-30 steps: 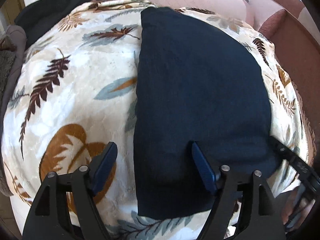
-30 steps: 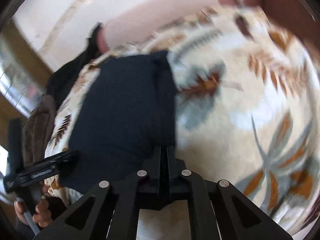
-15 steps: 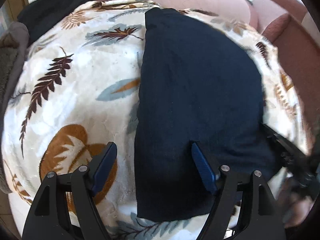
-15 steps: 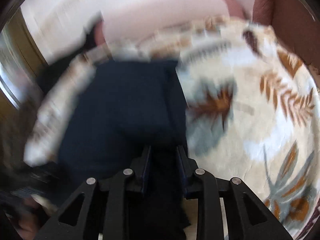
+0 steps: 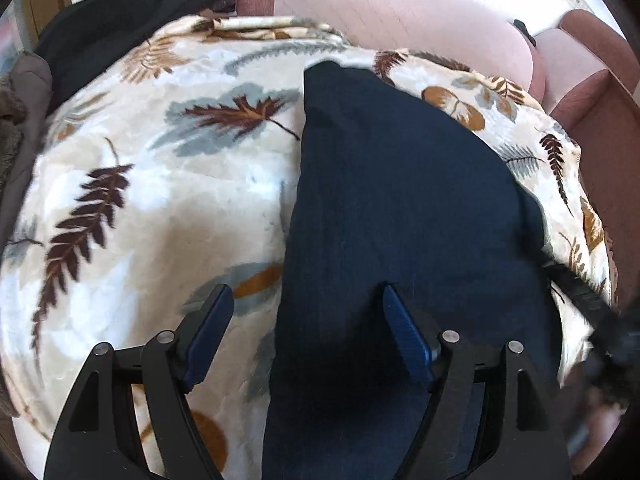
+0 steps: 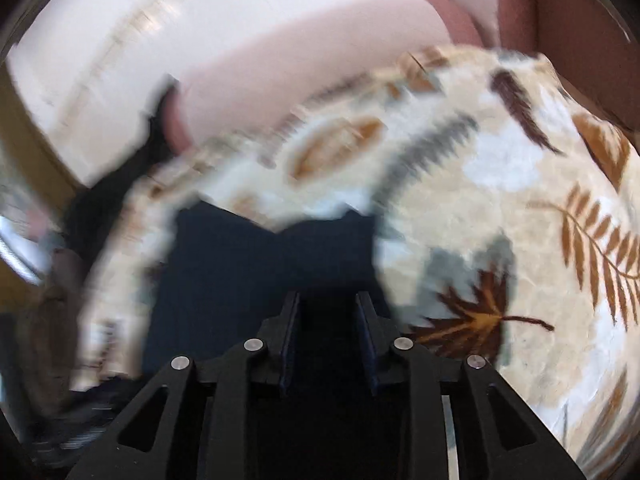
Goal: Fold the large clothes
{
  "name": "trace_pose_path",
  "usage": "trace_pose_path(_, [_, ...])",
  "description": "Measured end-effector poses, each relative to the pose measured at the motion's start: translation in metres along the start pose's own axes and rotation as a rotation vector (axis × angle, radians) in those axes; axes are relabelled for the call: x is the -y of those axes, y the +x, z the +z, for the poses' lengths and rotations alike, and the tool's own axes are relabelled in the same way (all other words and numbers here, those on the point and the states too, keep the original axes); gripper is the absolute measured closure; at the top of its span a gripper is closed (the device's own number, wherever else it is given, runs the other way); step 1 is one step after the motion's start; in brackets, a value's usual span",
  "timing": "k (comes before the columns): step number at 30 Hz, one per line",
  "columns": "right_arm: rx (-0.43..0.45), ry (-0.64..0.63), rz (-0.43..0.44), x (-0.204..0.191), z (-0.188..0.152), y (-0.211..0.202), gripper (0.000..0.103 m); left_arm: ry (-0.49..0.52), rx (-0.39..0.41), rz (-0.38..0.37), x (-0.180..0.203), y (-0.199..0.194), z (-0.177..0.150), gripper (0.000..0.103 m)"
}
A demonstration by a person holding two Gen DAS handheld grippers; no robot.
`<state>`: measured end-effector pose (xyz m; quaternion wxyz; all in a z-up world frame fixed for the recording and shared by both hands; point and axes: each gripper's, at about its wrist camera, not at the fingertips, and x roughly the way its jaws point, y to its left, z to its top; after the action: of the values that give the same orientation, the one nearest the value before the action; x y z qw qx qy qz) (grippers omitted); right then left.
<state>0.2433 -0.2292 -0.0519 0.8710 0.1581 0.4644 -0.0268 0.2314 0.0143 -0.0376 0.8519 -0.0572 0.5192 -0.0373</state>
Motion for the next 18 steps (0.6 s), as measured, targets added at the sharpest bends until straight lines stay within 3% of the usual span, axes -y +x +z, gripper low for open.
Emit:
trace_pose_path(1, [-0.019,0.032,0.013,0.010,-0.002,0.012,0.044,-0.006,-0.004,-0.008,0.000,0.002,0.000,0.024])
trace_pose_path(4, [-0.011,0.125,0.086,0.028,-0.002,0.005,0.044,-0.003,0.000,-0.007,0.002,0.003,-0.001,0.024])
trace_pose_path(7, [0.034,0.090,0.090,0.022,-0.003,-0.022,0.053,0.014,0.010,0.007,0.003,0.001,-0.003,0.023])
trace_pose_path(10, [0.104,0.051,0.156,0.016,-0.013,-0.051,0.050,0.002,0.011,0.007,0.002,0.000,-0.004,0.023])
trace_pose_path(12, [0.109,0.007,0.149,0.013,-0.023,-0.054,0.050,-0.009,0.003,0.008,0.001,0.000,-0.004,0.023])
trace_pose_path(15, [0.001,-0.078,0.035,0.012,-0.034,-0.034,0.053,-0.010,-0.011,0.014,0.003,-0.005,-0.005,0.023])
trace_pose_path(18, [0.034,-0.017,0.070,0.023,-0.039,-0.056,0.053,0.025,-0.010,0.029,0.007,-0.019,-0.013,0.023])
